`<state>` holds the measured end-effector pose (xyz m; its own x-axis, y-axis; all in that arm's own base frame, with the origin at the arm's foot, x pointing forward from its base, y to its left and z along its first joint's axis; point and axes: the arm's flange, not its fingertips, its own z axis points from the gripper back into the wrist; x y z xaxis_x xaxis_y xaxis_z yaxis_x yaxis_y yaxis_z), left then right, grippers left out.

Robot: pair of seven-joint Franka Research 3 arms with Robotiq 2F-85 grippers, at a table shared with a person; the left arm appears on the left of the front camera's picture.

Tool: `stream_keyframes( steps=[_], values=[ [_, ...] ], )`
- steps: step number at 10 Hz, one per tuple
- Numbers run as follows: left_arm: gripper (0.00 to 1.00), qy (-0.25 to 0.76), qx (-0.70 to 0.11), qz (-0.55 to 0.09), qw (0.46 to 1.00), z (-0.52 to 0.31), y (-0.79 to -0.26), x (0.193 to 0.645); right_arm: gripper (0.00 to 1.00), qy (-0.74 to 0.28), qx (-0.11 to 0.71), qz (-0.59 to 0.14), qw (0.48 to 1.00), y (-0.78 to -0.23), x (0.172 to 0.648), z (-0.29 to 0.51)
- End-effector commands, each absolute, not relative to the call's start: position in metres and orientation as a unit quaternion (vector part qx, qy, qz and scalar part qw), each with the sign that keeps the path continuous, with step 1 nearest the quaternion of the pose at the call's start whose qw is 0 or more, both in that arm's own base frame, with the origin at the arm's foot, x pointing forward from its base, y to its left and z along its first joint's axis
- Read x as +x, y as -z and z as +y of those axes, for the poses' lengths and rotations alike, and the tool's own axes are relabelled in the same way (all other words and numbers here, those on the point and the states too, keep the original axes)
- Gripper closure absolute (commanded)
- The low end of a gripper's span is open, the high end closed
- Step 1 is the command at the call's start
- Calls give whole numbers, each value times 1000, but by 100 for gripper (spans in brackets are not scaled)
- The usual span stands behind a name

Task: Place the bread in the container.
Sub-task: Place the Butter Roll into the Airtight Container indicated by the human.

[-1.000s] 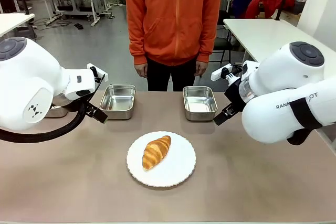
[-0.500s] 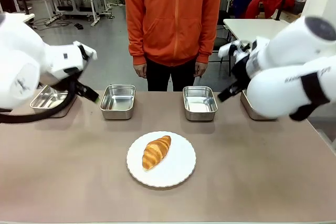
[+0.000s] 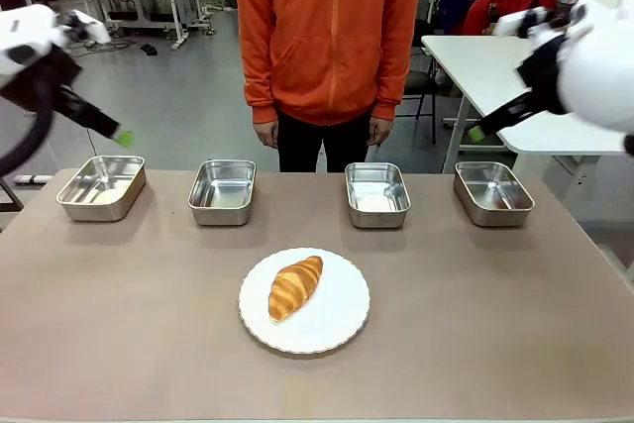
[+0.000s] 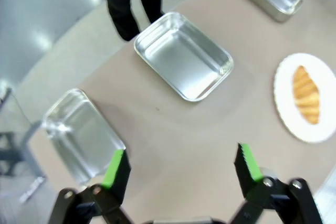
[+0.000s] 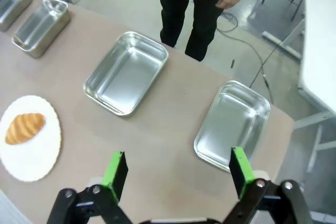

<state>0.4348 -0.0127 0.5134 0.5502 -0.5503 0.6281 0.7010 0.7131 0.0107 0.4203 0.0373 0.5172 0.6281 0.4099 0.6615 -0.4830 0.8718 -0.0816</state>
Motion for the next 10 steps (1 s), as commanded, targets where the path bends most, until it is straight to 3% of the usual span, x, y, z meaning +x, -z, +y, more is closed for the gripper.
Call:
stream_keyframes(
  steps=[1,4,5,6,10],
  values=[
    [0,412,-162,-295,847,41,-519,444,0,-287,103,-374,876,-522,405,-16],
    [0,462,-164,-299,819,72,-511,442,0,-319,130,-410,844,-525,389,-52],
    [0,454,-139,-291,831,58,-506,437,0,-283,103,-388,871,-530,395,-43],
    [0,448,-170,-297,826,79,-516,428,0,-283,103,-388,871,-530,395,-43],
    [0,443,-160,-286,834,76,-512,430,0,-300,104,-383,868,-527,393,-43]
  ],
)
